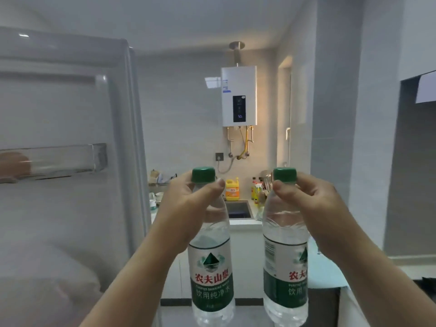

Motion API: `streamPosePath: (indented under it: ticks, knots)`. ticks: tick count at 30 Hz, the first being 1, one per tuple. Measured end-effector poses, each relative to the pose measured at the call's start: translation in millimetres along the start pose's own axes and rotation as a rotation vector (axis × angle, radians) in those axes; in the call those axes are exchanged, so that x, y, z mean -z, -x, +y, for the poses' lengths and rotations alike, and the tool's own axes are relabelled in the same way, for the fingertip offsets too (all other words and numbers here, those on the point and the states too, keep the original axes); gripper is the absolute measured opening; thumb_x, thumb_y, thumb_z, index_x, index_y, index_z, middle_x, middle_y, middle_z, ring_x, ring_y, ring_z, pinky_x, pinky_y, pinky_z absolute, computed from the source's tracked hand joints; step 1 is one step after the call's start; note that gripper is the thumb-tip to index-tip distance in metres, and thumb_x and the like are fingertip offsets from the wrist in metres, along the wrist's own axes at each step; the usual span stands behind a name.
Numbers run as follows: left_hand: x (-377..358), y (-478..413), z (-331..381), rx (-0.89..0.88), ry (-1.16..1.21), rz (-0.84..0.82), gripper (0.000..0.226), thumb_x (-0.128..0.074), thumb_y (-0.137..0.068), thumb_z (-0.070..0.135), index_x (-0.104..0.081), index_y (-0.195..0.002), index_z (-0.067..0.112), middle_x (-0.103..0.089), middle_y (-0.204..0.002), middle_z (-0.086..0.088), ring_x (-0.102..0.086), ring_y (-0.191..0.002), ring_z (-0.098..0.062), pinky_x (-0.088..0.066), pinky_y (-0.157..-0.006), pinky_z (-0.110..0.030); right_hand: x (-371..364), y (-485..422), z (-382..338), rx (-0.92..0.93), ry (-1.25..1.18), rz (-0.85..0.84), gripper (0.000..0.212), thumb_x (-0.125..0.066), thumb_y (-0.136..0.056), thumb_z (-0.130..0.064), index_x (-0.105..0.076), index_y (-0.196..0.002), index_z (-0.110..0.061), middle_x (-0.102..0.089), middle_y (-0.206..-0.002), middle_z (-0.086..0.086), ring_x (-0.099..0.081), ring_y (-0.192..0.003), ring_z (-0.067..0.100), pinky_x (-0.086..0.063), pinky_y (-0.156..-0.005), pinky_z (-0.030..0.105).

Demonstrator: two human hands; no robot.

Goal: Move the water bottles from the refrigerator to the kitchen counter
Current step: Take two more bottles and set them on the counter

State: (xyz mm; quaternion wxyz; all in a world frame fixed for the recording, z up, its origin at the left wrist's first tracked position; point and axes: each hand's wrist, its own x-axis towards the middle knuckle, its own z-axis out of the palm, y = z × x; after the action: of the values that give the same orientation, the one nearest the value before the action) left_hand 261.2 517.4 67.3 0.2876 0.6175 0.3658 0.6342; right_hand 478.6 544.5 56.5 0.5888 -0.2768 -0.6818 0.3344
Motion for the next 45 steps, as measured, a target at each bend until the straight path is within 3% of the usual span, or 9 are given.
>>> streamPosePath:
  ticks: [9,13,14,19,23,30,35,40,45]
  knots:
    - [-76.9,-96.0,-82.5,0.029,-0.018,-0.071,0.013,-0.064,-0.093,0.015,-0.061,-0.094,0.003,-0.065,-0.085,-0.016,-0.069,-0.079,-0.030,-0.059,-0.064,-0.033,59.1,-44.7,57.2,-0.054,0.127,0.175,0.023,-0.067,-0.087,-0.035,-0.072,-0.099,-0.015,-0.075,-0.089,0.004,-0.074,-0.080,0.021,-0.059,-0.075,0.053]
    - [-90.8,-152.3,-134.3,0.039,-0.020,-0.040,0.014,-0.063,-0.093,0.017,-0.061,-0.087,0.005,-0.066,-0.082,-0.019,-0.069,-0.082,-0.036,-0.057,-0.065,-0.034,60.9,-87.5,104.2,-0.071,0.155,0.209,0.008,-0.067,-0.091,-0.026,-0.073,-0.085,-0.027,-0.075,-0.086,-0.008,-0.072,-0.077,0.008,-0.055,-0.062,0.022]
    - [-93.7,-168.7,-148.8,0.046,-0.014,-0.032,0.013,-0.063,-0.093,0.017,-0.061,-0.087,0.006,-0.065,-0.080,-0.018,-0.069,-0.082,-0.037,-0.057,-0.066,-0.035,61.3,-101.2,120.4,-0.072,0.170,0.228,0.010,-0.067,-0.090,-0.027,-0.073,-0.082,-0.030,-0.074,-0.086,-0.009,-0.071,-0.080,0.008,-0.055,-0.063,0.022]
    - [-99.6,-242.7,-212.7,0.032,-0.085,0.032,0.011,-0.068,-0.087,0.027,-0.064,-0.085,0.017,-0.069,-0.086,-0.012,-0.069,-0.086,-0.035,-0.059,-0.077,-0.051,65.1,-169.0,194.9,-0.109,0.224,0.268,0.003,-0.068,-0.087,-0.035,-0.071,-0.085,-0.034,-0.074,-0.091,-0.009,-0.068,-0.095,0.020,-0.055,-0.085,0.051]
    - [-89.7,-287.5,-253.1,0.023,-0.135,0.116,0.021,-0.064,-0.074,0.040,-0.067,-0.082,0.021,-0.071,-0.082,-0.006,-0.070,-0.083,-0.032,-0.058,-0.079,-0.057,62.5,-220.4,241.2,-0.105,0.222,0.249,0.005,-0.068,-0.089,-0.033,-0.072,-0.092,-0.033,-0.073,-0.094,-0.015,-0.067,-0.097,0.017,-0.055,-0.086,0.051]
    - [-45.1,-350.2,-310.8,0.037,-0.174,0.215,0.012,-0.066,-0.074,0.037,-0.069,-0.072,0.026,-0.069,-0.066,0.006,-0.070,-0.078,-0.031,-0.061,-0.071,-0.053,33.7,-310.1,316.2,-0.086,0.172,0.163,0.005,-0.069,-0.087,-0.031,-0.073,-0.088,-0.029,-0.074,-0.089,-0.002,-0.069,-0.089,0.022,-0.055,-0.081,0.053]
    - [-3.7,-402.5,-350.2,0.011,-0.237,0.283,0.014,-0.069,-0.081,0.028,-0.067,-0.082,0.014,-0.067,-0.072,0.002,-0.068,-0.070,-0.017,-0.058,-0.056,-0.028,-3.4,-385.9,377.3,-0.063,0.076,0.047,0.007,-0.069,-0.086,-0.029,-0.072,-0.087,-0.023,-0.073,-0.088,0.009,-0.067,-0.091,0.035,-0.055,-0.078,0.058]
    - [40.8,-453.4,-390.3,0.035,-0.331,0.380,0.003,-0.066,-0.092,0.018,-0.068,-0.094,0.017,-0.070,-0.088,-0.003,-0.070,-0.077,-0.016,-0.056,-0.057,-0.023,-39.2,-468.6,431.6,-0.036,0.002,-0.100,0.015,-0.069,-0.084,-0.034,-0.073,-0.089,-0.020,-0.073,-0.089,0.005,-0.068,-0.087,0.027,-0.056,-0.076,0.057]
    - [94.3,-497.1,-423.4,0.050,-0.406,0.535,0.007,-0.067,-0.091,0.021,-0.069,-0.087,0.026,-0.070,-0.071,0.015,-0.069,-0.075,-0.017,-0.055,-0.056,-0.022,-93.3,-548.7,477.7,0.031,-0.078,-0.232,0.007,-0.070,-0.086,-0.031,-0.073,-0.084,-0.037,-0.074,-0.082,-0.008,-0.070,-0.083,0.019,-0.057,-0.078,0.053]
